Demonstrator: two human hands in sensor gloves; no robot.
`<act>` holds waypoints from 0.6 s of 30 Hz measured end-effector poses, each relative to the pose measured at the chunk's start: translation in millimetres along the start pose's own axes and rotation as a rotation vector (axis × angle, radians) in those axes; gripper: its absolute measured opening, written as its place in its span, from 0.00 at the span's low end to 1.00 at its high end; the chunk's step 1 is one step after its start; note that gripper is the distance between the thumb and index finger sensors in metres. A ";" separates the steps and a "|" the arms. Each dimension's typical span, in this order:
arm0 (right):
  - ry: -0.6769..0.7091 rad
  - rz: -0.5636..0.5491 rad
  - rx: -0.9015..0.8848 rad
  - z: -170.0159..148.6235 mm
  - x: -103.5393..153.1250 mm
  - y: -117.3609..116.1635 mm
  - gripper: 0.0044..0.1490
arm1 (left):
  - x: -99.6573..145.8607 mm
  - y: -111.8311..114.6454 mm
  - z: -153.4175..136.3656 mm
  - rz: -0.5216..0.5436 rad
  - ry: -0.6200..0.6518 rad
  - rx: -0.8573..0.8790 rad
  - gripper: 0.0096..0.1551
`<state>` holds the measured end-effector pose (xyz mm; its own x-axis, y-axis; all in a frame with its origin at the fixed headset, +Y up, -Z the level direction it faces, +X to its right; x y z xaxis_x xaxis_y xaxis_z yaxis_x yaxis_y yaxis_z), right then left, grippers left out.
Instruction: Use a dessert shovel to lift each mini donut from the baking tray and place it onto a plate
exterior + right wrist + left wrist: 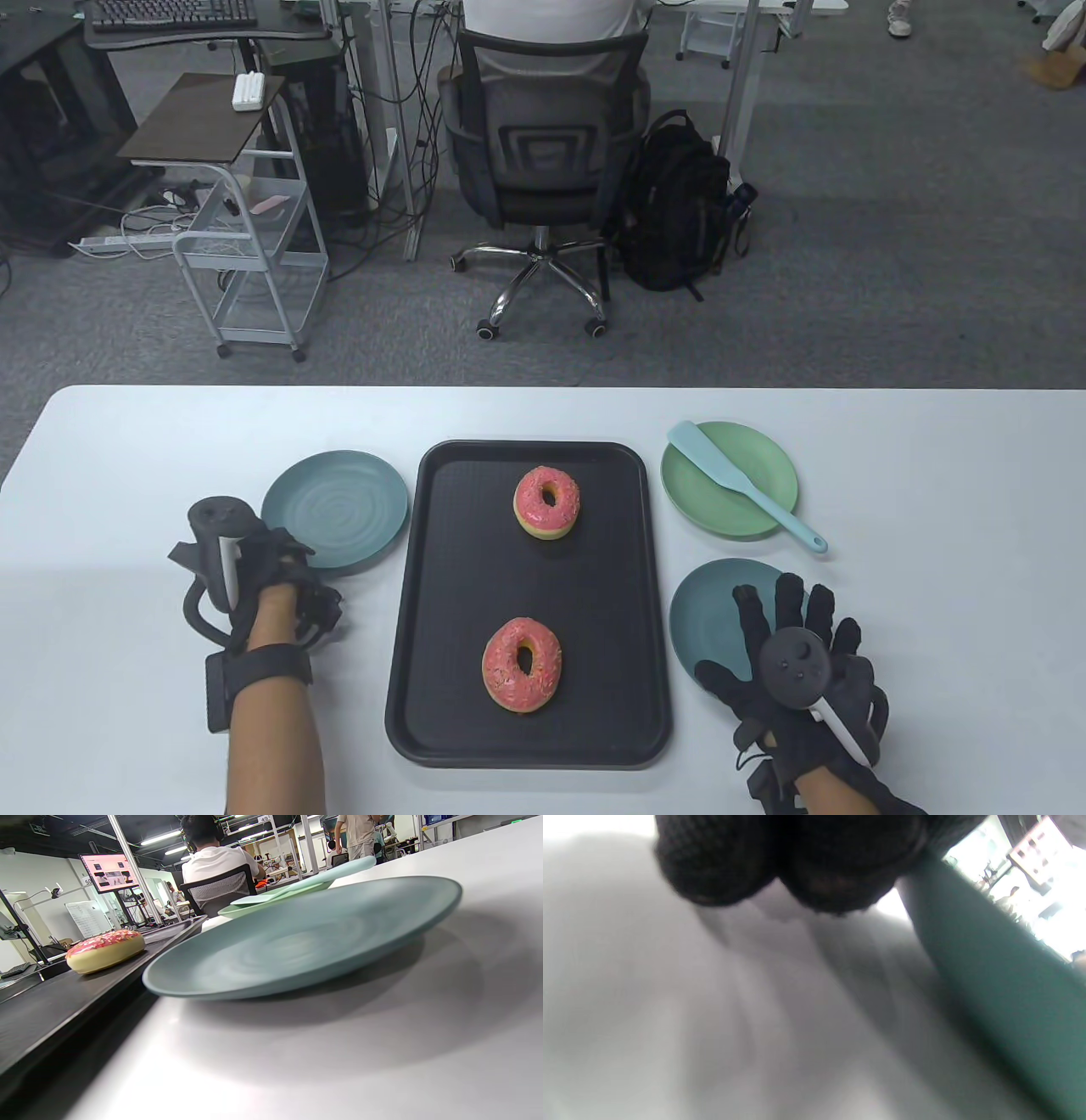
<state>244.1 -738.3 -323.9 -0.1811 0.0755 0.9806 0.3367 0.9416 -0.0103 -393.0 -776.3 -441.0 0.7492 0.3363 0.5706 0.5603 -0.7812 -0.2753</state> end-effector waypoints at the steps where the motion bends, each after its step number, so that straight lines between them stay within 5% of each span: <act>1: -0.002 0.001 -0.002 -0.4 -0.1 0.2 0.66 | 0.2 -3.3 -1.6 -0.004 -0.004 0.014 0.28; 9: -0.010 0.011 -0.024 -2.8 -1.2 1.6 0.65 | 28.0 -51.1 4.1 0.003 0.116 0.087 0.27; 18: -0.032 0.003 -0.040 -9.3 -2.3 2.8 0.58 | 137.9 -31.9 26.9 -0.351 0.426 0.202 0.27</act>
<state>254.0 -738.9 -324.4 -0.2092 0.0894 0.9738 0.3740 0.9274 -0.0048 -298.1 -690.8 -374.3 0.3227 0.2828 0.9033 0.8367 -0.5314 -0.1325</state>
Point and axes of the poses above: the tracker on the back of each hand, its own z axis roughly to the thumb side, its own x axis roughly from the fingertips to the wrist, y = z × x, the point moved 4 cm from there along -x, roughly from the wrist to the fingertips, and after that the axes turned 5 degrees about -y, right-handed, at the moved point
